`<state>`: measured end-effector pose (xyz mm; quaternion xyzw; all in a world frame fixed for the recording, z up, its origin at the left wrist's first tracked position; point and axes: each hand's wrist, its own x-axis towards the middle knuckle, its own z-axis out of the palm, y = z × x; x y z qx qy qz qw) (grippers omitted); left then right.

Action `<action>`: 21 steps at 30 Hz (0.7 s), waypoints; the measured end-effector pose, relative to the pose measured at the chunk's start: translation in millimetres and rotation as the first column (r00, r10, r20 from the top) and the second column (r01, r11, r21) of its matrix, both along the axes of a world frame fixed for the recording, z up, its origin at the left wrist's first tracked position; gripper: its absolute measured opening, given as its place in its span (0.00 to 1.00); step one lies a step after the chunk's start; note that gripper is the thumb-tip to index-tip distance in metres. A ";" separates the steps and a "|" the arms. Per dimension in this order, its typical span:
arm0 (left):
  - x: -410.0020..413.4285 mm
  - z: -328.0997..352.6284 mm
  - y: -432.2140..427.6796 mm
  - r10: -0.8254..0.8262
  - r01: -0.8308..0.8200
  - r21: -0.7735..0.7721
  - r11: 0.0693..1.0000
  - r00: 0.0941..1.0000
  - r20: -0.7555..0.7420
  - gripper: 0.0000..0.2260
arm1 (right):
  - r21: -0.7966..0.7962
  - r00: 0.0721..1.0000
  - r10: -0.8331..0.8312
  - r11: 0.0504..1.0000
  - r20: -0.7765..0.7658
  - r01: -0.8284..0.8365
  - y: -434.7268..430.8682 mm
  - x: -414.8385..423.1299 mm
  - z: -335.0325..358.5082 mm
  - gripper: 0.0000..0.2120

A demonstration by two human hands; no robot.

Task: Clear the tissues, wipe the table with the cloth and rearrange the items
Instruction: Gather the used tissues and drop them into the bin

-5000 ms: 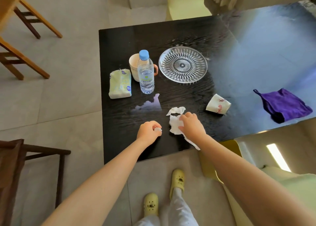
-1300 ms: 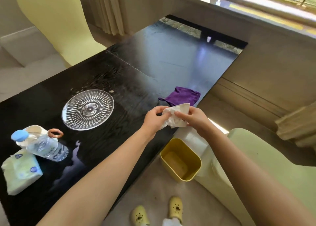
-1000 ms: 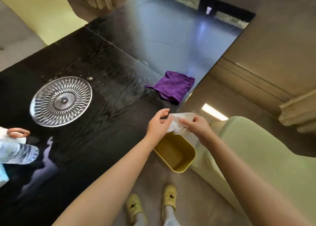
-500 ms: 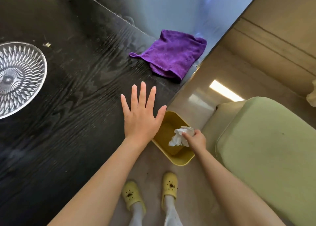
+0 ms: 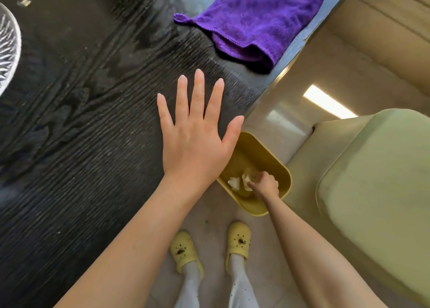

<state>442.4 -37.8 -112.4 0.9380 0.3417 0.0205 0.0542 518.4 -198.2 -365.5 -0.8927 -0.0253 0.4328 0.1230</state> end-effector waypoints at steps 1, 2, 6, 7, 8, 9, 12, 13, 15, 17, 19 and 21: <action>0.3 -0.7 0.0 0.000 0.000 0.001 1.000 1.000 0.002 0.30 | 0.000 1.000 0.023 1.000 -0.017 -0.023 0.5 0.9 1.8 0.27; 0.1 -0.8 -0.1 -0.001 0.001 -0.001 1.000 1.000 0.001 0.30 | -0.004 0.998 0.054 0.999 -0.035 -0.054 0.5 2.4 3.0 0.28; 0.1 0.6 -0.6 0.005 -0.005 -0.010 1.000 1.000 -0.017 0.30 | -0.048 0.969 0.237 0.969 -0.068 -0.241 2.9 13.1 26.7 0.30; 0.1 2.4 -0.6 0.005 -0.005 -0.011 1.000 0.999 -0.032 0.31 | -0.064 0.955 0.284 0.955 -0.081 -0.289 4.2 15.9 35.9 0.31; 0.3 3.7 -0.6 0.007 -0.008 -0.017 1.000 0.999 -0.053 0.31 | -0.077 0.938 0.335 0.937 -0.093 -0.342 5.9 19.0 47.0 0.31; 1.2 5.0 -0.4 0.009 -0.011 -0.025 1.000 0.997 -0.078 0.31 | -0.092 0.917 0.382 0.915 -0.115 -0.393 8.3 22.5 59.7 0.32; 2.0 4.4 0.3 0.005 -0.014 -0.058 0.998 0.989 -0.147 0.31 | -0.119 0.839 0.512 0.835 -0.186 -0.537 18.0 33.7 95.2 0.35; 2.0 6.0 0.8 0.000 -0.011 -0.069 0.998 0.987 -0.162 0.31 | -0.118 0.818 0.540 0.815 -0.201 -0.567 22.4 38.4 110.9 0.35; 2.8 11.5 1.9 -0.013 -0.005 -0.091 0.996 0.980 -0.196 0.31 | -0.092 0.793 0.560 0.800 -0.239 -0.593 31.5 49.9 144.2 0.35; 3.7 17.8 3.9 -0.025 -0.007 -0.139 0.990 0.973 -0.228 0.31 | -0.074 0.759 0.586 0.776 -0.284 -0.626 40.8 60.3 180.3 0.36; 5.5 26.9 6.1 -0.040 -0.013 -0.194 0.981 0.963 -0.268 0.30 | -0.096 0.699 0.646 0.709 -0.307 -0.698 49.6 69.1 217.7 0.35; 9.0 39.1 9.9 -0.069 -0.015 -0.241 0.970 0.939 -0.336 0.30 | -0.100 0.649 0.695 0.655 -0.308 -0.749 59.2 76.9 259.3 0.33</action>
